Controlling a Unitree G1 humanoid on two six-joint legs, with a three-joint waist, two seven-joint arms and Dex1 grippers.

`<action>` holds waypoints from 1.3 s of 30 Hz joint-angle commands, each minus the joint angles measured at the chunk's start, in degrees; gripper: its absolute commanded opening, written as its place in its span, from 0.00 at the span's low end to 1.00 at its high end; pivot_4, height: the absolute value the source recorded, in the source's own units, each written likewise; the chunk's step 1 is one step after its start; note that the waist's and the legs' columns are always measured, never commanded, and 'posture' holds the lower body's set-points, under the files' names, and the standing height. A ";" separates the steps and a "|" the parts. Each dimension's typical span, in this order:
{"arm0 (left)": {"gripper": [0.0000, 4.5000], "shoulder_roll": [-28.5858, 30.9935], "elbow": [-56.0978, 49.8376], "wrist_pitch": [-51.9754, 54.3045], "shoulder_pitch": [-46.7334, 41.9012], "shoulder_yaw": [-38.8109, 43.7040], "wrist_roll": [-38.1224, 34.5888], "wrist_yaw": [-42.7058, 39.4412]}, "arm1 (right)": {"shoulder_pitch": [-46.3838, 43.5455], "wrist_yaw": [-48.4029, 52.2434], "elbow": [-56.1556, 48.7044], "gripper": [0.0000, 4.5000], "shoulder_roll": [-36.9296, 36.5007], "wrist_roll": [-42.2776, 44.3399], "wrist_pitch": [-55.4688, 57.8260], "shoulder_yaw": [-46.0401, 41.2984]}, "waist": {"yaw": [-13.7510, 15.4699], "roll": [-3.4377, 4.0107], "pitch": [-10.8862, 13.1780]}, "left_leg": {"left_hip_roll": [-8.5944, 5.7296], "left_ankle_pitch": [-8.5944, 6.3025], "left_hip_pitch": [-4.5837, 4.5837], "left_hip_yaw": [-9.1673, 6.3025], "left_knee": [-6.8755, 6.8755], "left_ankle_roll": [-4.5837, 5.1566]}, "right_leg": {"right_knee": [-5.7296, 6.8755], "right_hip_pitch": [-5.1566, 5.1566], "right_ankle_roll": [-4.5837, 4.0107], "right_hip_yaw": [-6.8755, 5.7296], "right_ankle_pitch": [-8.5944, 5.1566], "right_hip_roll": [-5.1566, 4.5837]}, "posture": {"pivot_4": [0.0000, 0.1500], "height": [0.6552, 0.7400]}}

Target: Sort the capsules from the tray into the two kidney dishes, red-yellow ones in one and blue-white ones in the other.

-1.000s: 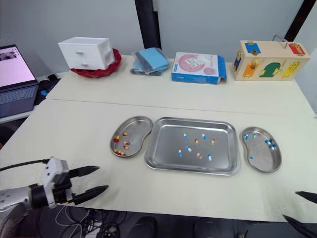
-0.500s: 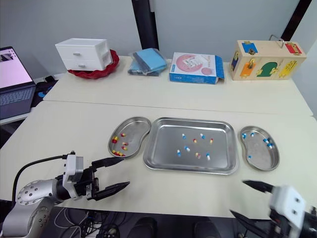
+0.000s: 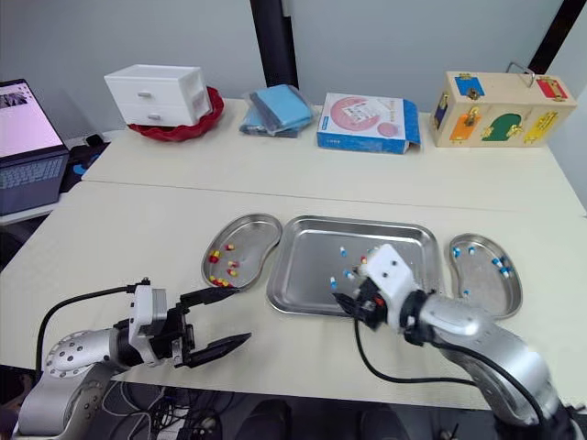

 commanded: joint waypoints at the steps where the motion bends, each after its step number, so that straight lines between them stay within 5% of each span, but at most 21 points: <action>1: 1.00 0.24 -1.13 -1.06 -0.24 0.01 -0.35 0.34 | -2.24 -1.39 0.50 0.74 1.58 -1.18 2.54 2.03 | 0.01 0.00 0.00 | 0.00 0.00 -0.01 0.01 0.00 0.00 | 0.00 -0.01 0.00 -0.01 0.00 0.00 | 1.00 0.90; 20: 1.00 0.67 -1.76 -0.42 -0.98 -0.37 -0.35 1.87 | -7.82 -0.57 15.99 0.74 8.07 -10.37 1.24 11.25 | -0.68 0.02 0.01 | 0.01 0.03 0.01 0.08 0.00 0.00 | 0.43 -0.28 -0.05 0.04 -0.03 0.01 | 1.00 0.90; 34: 1.00 0.60 -2.12 0.16 -1.75 -1.51 0.07 3.54 | -10.49 4.20 17.52 0.00 5.90 -15.56 -2.29 14.60 | -1.05 0.02 0.01 | 0.02 0.05 0.04 0.08 0.00 0.01 | 0.49 -0.28 -0.05 0.04 -0.03 0.02 | 1.00 0.90; 39: 1.00 1.14 -1.92 -0.02 -2.29 -2.11 -0.20 2.35 | -11.27 6.00 13.80 0.00 5.43 -15.59 -3.25 11.99 | -1.06 0.03 0.02 | 0.02 0.05 0.03 0.08 0.00 0.01 | 0.49 -0.29 -0.05 0.04 -0.03 0.02 | 1.00 0.90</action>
